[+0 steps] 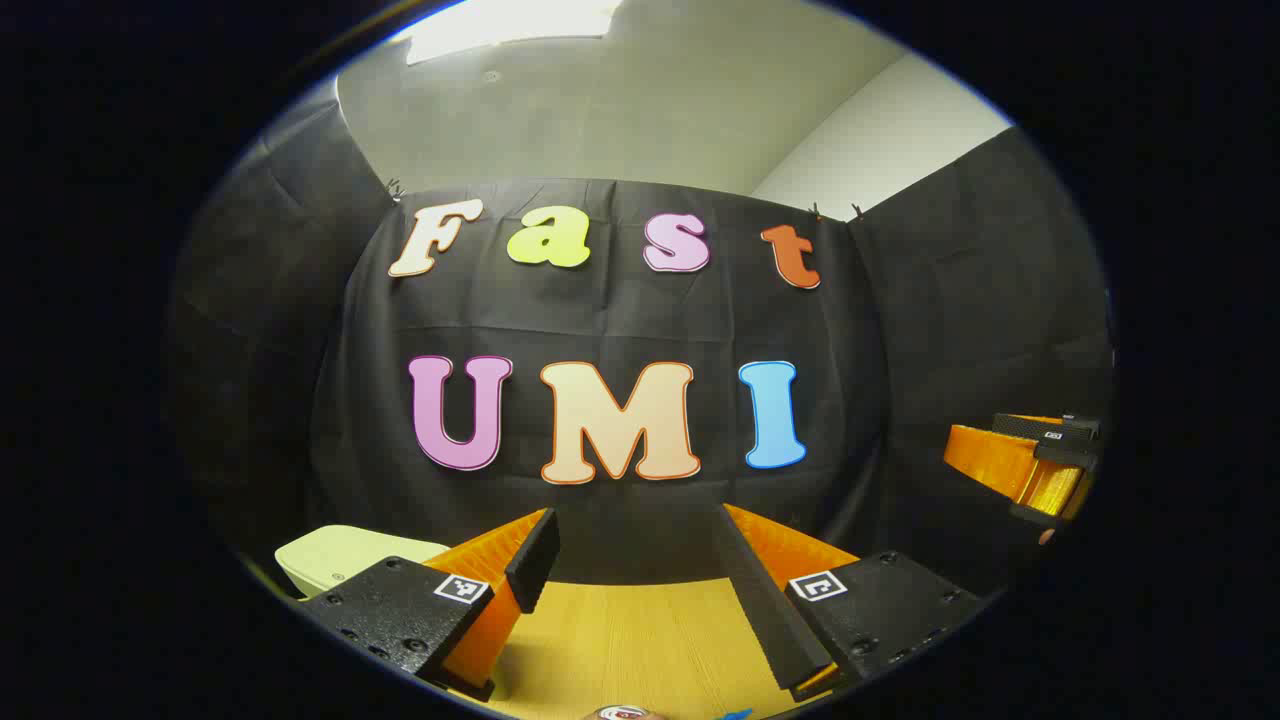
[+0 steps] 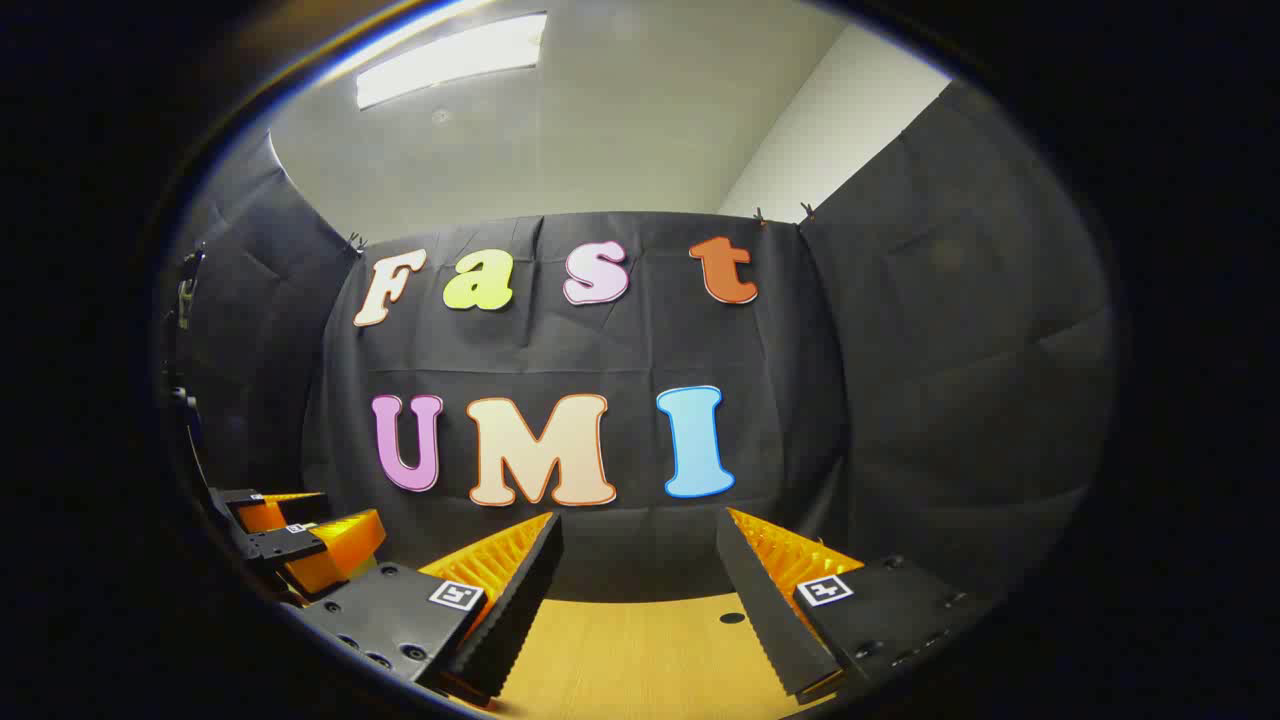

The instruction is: Press the lid of the desktop garbage bin to open it, pick up the crumpled paper on the desktop and throw it into the bin, then pick up the pop can on the desktop and drop it into the bin, and finally close the garbage bin lid.

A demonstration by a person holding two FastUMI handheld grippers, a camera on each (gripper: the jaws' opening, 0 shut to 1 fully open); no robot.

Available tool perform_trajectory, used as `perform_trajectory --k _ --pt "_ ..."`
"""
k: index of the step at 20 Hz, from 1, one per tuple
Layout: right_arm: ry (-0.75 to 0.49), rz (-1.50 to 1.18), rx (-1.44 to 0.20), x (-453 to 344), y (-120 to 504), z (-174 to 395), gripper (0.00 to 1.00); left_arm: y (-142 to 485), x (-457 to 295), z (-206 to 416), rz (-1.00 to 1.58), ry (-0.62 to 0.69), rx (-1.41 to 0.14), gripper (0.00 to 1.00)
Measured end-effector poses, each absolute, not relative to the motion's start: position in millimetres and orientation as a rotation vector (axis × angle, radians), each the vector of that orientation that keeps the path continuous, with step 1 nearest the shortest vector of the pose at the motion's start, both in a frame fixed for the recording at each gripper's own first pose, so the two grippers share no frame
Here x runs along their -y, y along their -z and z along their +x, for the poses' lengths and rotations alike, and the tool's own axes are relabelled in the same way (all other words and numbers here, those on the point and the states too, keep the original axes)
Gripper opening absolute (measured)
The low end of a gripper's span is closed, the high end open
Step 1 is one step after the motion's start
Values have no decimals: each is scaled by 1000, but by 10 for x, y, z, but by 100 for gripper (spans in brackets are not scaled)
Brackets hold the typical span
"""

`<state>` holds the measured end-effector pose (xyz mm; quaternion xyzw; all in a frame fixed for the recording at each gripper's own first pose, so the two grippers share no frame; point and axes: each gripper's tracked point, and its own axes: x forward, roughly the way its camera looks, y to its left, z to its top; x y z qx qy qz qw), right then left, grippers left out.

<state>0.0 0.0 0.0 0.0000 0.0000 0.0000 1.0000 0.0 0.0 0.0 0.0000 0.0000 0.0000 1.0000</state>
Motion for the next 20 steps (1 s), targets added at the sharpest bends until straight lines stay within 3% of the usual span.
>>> perform_trajectory --k 20 --pt "-15 -13 -16 -50 74 33 97 26 -48 1 30 -4 -7 93"
